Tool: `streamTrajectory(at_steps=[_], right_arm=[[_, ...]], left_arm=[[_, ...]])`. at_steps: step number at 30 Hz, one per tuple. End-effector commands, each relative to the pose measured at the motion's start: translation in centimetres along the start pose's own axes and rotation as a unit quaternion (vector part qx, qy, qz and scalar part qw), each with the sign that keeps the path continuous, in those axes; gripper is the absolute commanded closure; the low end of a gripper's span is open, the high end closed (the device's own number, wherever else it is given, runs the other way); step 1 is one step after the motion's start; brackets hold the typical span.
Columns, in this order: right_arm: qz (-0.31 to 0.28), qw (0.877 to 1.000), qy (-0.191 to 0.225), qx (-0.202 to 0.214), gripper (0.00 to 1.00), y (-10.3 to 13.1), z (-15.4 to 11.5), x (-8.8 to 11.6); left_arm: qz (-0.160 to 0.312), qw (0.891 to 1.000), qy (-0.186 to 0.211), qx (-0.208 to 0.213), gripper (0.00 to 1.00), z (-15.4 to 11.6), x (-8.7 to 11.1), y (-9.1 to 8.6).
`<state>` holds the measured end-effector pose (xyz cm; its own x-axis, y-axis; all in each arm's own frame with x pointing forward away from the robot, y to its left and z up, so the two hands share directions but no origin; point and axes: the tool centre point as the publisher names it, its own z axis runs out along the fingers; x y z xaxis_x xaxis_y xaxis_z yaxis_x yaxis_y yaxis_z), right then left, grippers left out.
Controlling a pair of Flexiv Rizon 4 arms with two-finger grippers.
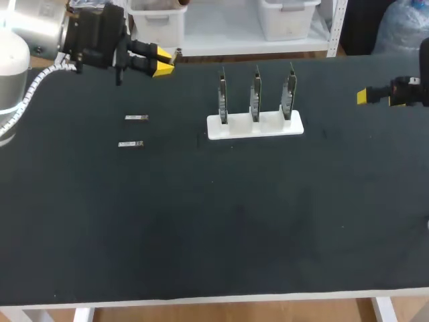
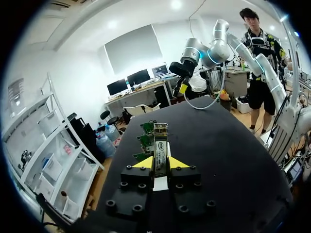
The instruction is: Pick up the optical module with the left hand, and insert it into the network port with the right hand.
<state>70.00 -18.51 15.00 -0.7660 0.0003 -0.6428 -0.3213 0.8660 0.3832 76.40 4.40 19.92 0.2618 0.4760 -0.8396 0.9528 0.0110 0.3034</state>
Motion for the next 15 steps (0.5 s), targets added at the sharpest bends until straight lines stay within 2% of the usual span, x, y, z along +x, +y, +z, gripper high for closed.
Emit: streamTrajectory(at_steps=[1,5,9,15], right_arm=[[0.000,1.000,0.000,0.000,0.00,0.0,0.0,0.0],[0.000,1.000,0.000,0.000,0.00,0.0,0.0,0.0],[0.000,1.000,0.000,0.000,0.00,0.0,0.0,0.0],[0.000,1.000,0.000,0.000,0.00,0.0,0.0,0.0]], left_arm=[[0.032,0.995,-0.079,-0.043,1.00,0.7,-0.3,-0.4],[0.039,0.993,-0.109,-0.034,1.00,3.1,-1.5,-0.4],[0.034,0.992,-0.120,-0.019,1.00,4.8,-2.9,-0.2],[0.032,0.994,-0.104,0.014,1.00,6.1,-4.7,0.2]])
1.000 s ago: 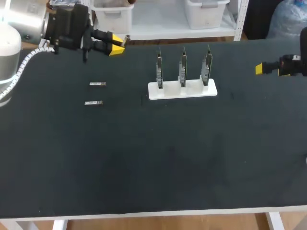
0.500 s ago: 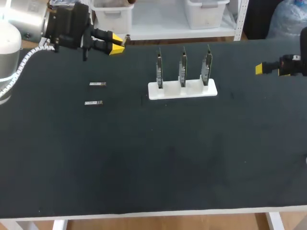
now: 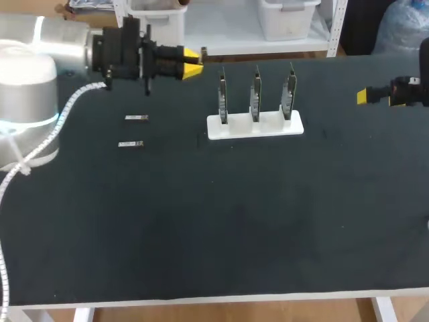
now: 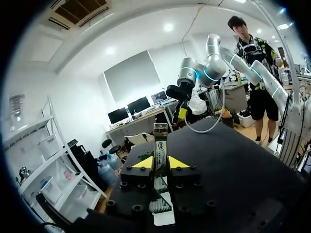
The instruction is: Pick up the optical module with the left hand, and insert it into the network port with the right hand.
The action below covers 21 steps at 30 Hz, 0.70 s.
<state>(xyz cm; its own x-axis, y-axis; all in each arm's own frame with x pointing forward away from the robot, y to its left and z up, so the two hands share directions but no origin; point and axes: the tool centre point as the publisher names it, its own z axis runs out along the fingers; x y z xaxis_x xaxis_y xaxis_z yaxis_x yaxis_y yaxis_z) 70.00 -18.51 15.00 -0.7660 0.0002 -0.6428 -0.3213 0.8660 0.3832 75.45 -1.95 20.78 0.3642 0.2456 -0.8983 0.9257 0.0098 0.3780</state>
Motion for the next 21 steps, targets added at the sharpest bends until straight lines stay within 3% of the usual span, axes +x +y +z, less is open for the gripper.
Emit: streamTrajectory(at_steps=[1,8,12,21], right_arm=[[0.000,1.000,0.000,0.000,0.00,0.0,0.0,0.0],[0.000,1.000,0.000,0.000,0.00,0.0,0.0,0.0],[0.000,1.000,0.000,0.000,0.00,0.0,0.0,0.0],[0.000,1.000,0.000,0.000,0.00,0.0,0.0,0.0]], left_arm=[[-0.013,0.999,0.020,0.037,1.00,1.8,-0.6,1.0],[-0.034,0.998,-0.004,0.045,1.00,3.5,-0.5,0.4],[-0.028,0.999,-0.030,0.033,1.00,4.3,-0.5,0.8],[-0.041,0.997,-0.044,0.043,1.00,5.4,0.5,1.4]])
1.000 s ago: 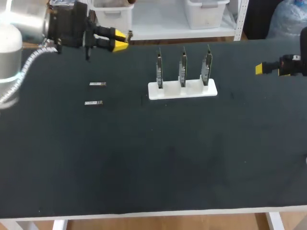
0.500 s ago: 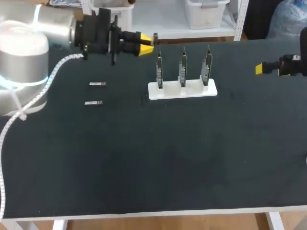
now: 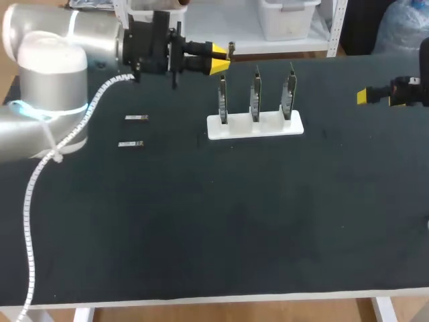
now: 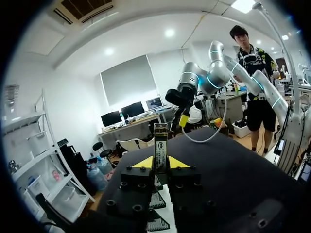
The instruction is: Pick up the optical module with the left hand, and insert it into the network port with the right hand.
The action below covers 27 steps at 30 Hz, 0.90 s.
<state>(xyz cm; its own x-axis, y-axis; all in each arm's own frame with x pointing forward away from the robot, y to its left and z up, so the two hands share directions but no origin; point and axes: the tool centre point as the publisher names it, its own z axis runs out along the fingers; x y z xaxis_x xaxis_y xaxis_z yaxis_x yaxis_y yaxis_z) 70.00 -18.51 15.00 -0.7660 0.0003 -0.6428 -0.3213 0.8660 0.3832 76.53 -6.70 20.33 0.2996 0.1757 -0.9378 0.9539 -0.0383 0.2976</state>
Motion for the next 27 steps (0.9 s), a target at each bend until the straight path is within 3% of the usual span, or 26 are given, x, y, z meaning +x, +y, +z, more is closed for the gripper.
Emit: streamTrajectory(at_steps=[1,9,18,27], right_arm=[[0.000,1.000,0.000,0.000,0.00,0.0,0.0,0.0],[0.000,1.000,0.000,0.000,0.00,0.0,0.0,0.0],[0.000,1.000,0.000,0.000,0.00,0.0,0.0,0.0],[0.000,1.000,0.000,0.000,0.00,0.0,0.0,0.0]], left_arm=[[-0.010,1.000,-0.007,0.014,1.00,0.6,1.0,0.7],[-0.027,0.999,-0.016,0.021,1.00,1.0,2.4,0.9],[-0.016,0.999,-0.023,0.029,1.00,1.7,2.5,1.9],[-0.026,0.999,-0.013,0.030,1.00,1.7,2.7,1.8]])
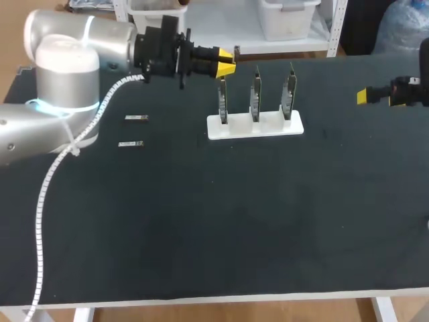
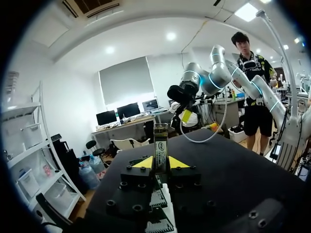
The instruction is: Pick up the optical module with the left hand, and insert it into the network port with the right hand.
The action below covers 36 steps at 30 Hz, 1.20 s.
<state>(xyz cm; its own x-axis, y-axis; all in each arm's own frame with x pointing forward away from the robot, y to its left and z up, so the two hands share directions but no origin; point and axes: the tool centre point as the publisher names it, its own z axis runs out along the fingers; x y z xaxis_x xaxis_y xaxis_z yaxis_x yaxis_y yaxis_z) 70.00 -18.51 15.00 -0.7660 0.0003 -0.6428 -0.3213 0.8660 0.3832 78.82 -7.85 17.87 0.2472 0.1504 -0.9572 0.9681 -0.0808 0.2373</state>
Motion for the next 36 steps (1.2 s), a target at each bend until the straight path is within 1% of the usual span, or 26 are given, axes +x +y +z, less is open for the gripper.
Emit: streamTrajectory(at_steps=[1,8,13,18,28,33,36], right_arm=[[0.000,1.000,0.000,0.000,0.00,0.0,0.0,0.0],[0.000,1.000,0.000,0.000,0.00,0.0,0.0,0.0],[0.000,1.000,0.000,0.000,0.00,0.0,0.0,0.0],[0.000,1.000,0.000,0.000,0.00,0.0,0.0,0.0],[0.000,1.000,0.000,0.000,0.00,0.0,0.0,0.0],[0.000,1.000,0.000,0.000,0.00,0.0,0.0,0.0],[0.000,1.000,0.000,0.000,0.00,0.0,0.0,0.0]], left_arm=[[0.001,1.000,0.001,0.004,1.00,0.1,-0.1,0.3],[0.001,1.000,0.001,0.004,1.00,0.1,-0.1,0.3],[-0.001,1.000,-0.010,-0.014,1.00,0.0,0.2,-0.1],[-0.008,1.000,-0.013,-0.018,1.00,0.0,0.4,-0.3],[-0.015,1.000,-0.006,-0.019,1.00,-0.6,0.7,-0.4],[-0.021,1.000,-0.005,-0.023,1.00,-0.8,1.3,-0.5],[-0.022,0.999,-0.005,-0.024,1.00,-0.8,1.4,-0.4]])
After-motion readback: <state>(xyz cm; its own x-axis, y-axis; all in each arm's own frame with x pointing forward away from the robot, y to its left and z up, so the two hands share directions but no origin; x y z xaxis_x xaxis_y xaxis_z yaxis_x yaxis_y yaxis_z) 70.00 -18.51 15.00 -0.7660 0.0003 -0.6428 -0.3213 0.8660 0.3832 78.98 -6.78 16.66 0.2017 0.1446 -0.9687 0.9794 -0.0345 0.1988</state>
